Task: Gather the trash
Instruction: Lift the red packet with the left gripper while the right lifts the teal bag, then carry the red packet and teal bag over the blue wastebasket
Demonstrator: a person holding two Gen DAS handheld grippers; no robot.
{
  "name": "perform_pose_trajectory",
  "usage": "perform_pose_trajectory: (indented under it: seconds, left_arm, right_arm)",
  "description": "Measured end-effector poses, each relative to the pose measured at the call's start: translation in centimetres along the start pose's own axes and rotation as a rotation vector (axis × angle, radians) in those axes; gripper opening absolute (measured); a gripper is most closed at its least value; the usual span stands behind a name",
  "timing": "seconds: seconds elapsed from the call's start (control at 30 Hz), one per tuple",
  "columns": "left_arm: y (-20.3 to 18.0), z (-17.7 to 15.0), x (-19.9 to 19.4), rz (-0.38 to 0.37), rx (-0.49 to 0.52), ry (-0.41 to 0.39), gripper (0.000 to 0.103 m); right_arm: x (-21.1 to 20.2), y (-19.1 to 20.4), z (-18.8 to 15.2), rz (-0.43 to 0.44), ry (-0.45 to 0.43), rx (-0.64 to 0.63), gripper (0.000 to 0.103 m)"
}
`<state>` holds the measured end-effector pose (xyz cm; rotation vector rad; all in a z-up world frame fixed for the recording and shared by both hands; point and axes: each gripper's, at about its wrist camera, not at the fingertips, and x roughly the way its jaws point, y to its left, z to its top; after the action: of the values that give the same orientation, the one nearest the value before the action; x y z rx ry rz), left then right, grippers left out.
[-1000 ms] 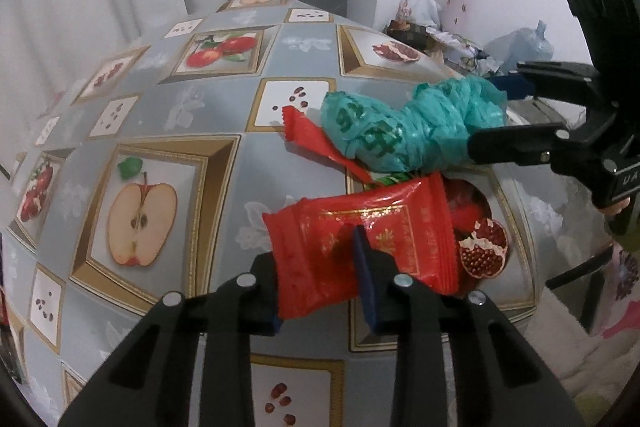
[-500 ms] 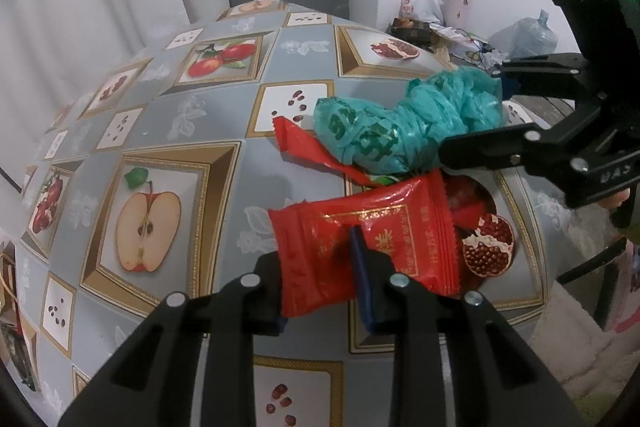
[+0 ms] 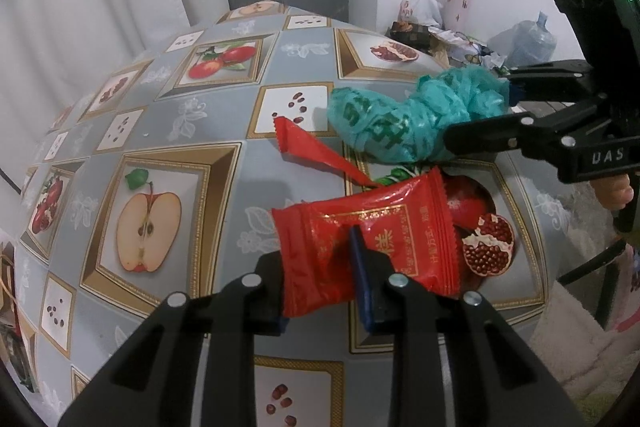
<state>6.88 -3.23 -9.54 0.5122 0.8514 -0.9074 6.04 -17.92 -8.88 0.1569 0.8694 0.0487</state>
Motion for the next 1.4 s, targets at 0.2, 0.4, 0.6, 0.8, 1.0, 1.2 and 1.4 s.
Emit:
perform_pose_trajectory:
  seconds: [0.2, 0.4, 0.6, 0.8, 1.0, 1.2, 1.4]
  left_arm:
    - [0.3, -0.3, -0.2, 0.009, -0.006, -0.029, 0.019]
    - [1.6, -0.6, -0.4, -0.011, -0.046, -0.061, 0.012]
    - [2.4, -0.7, -0.7, -0.027, -0.056, -0.086, 0.01]
    - [2.7, -0.6, -2.2, -0.041, -0.077, -0.13, 0.009]
    - [2.4, 0.0, -3.5, -0.042, -0.073, -0.159, 0.007]
    - [1.4, 1.1, -4.9, -0.033, -0.047, -0.177, 0.007]
    - [0.2, 2.7, -6.1, -0.051, -0.024, -0.205, 0.007]
  right_arm:
    - [-0.6, -0.5, -0.5, -0.022, -0.012, 0.056, 0.043]
    - [-1.3, -0.6, -1.2, -0.061, -0.032, 0.122, 0.042]
    - [-2.2, -0.6, -2.3, -0.082, -0.064, 0.205, 0.042]
    - [-3.4, -0.4, -3.1, -0.071, -0.099, 0.257, 0.041]
    - [-4.6, -0.1, -3.9, -0.053, -0.139, 0.291, 0.041]
    - [-6.3, -0.3, -4.8, -0.038, -0.198, 0.323, 0.041]
    - [-8.5, -0.7, -5.6, -0.047, -0.271, 0.355, 0.041]
